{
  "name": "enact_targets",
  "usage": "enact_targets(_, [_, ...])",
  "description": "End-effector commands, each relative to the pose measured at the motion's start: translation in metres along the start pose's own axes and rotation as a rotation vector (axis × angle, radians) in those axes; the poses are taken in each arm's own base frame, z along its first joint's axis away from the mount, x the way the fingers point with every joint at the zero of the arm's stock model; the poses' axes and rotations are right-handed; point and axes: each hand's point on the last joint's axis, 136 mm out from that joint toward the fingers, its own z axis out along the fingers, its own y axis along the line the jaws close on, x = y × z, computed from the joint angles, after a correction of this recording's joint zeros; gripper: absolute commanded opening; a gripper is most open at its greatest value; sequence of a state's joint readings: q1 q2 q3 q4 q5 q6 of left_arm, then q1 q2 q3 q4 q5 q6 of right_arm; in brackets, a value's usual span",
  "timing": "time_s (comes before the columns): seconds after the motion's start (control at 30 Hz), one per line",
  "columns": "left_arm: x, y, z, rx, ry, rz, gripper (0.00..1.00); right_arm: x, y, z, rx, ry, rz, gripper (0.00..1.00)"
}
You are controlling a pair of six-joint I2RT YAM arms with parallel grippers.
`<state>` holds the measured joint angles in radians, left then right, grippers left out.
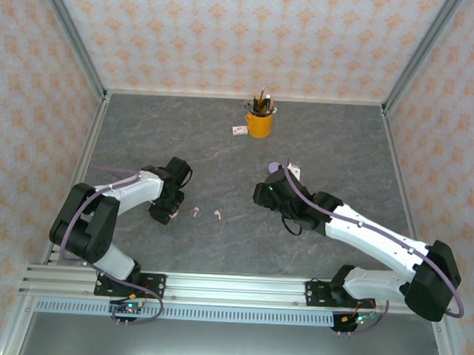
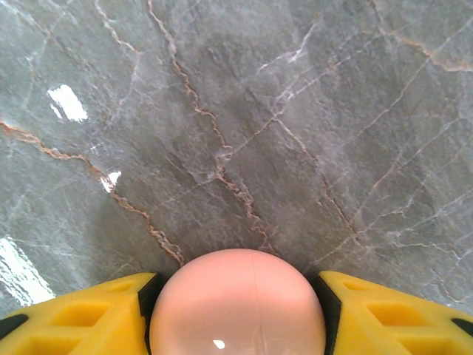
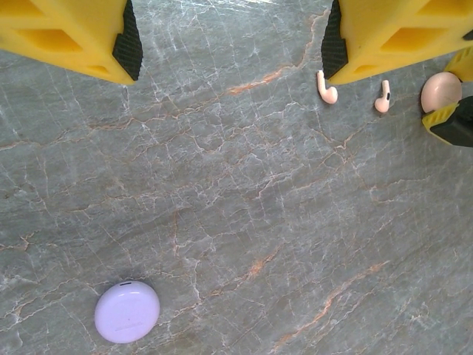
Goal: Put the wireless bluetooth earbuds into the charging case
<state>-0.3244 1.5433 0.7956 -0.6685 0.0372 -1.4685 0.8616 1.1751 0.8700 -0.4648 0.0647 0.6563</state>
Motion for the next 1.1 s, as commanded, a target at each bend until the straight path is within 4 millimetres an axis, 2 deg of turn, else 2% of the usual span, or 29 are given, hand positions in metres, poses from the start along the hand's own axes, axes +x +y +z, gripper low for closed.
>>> enact_targets(0.0, [-0.004, -0.023, 0.015, 0.092, -0.019, -0.038, 0.54, -0.006, -0.004, -0.008, 0.017, -0.035, -0.019, 0.67])
enact_targets(0.23, [-0.006, -0.023, 0.007, 0.116, -0.031, -0.027, 0.53, -0.009, -0.009, -0.013, 0.032, -0.055, -0.027, 0.67])
enact_targets(0.53, [-0.008, -0.033, -0.016, 0.185, -0.064, 0.0, 0.52, -0.013, -0.014, -0.018, 0.049, -0.074, -0.036, 0.67])
enact_targets(1.07, [0.016, -0.062, -0.054, 0.281, -0.079, 0.056, 0.52, -0.023, -0.033, -0.03, 0.065, -0.104, -0.015, 0.67])
